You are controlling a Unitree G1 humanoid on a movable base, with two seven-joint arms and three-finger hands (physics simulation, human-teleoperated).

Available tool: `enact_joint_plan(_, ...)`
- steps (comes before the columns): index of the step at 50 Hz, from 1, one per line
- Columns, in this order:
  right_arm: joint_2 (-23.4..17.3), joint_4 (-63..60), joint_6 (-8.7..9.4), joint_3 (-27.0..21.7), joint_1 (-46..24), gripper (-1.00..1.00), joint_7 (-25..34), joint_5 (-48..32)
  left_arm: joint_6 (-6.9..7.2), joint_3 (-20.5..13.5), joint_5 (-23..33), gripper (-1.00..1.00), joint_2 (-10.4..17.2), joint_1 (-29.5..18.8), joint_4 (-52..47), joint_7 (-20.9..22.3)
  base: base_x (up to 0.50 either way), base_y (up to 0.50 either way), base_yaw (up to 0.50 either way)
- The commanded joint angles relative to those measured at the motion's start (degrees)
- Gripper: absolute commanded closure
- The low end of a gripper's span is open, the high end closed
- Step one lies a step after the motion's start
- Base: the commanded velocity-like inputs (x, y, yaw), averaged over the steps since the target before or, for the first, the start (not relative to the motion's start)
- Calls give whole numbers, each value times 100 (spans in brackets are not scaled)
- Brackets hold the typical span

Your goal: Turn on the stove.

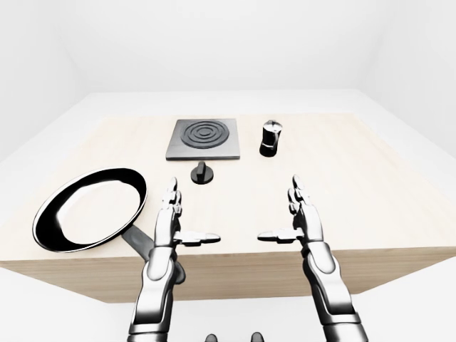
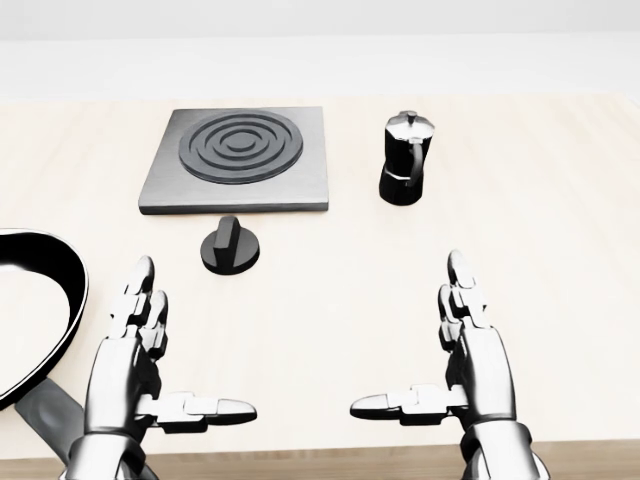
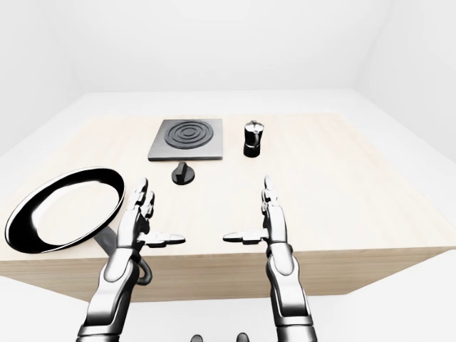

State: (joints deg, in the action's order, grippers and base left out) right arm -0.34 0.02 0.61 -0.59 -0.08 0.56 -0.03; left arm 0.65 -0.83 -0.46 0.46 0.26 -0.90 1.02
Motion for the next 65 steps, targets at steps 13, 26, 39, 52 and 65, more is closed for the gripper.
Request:
enact_joint_plan(13,-43,80,123,-62,-12,-100,94,-44,82,-98,-58,-100,42,99,-155,188,0,0,0)
enact_joint_plan(26,-33,224,-2,-46,-20,-100,87,-78,76,-91,-77,-100,39,117,-149,203,0,0,0)
enact_joint_plan(39,-10,203,-20,14,33,-100,80,-103,110,-91,-103,-100,40,133,-187,227,35,0,0)
enact_joint_plan(52,-3,79,43,34,56,-100,75,-117,78,-99,-118,-100,43,160,-184,247,45,0,0)
enact_joint_plan(65,6,87,51,37,59,-100,49,-105,31,-82,-98,-100,37,165,-114,250,43,0,0)
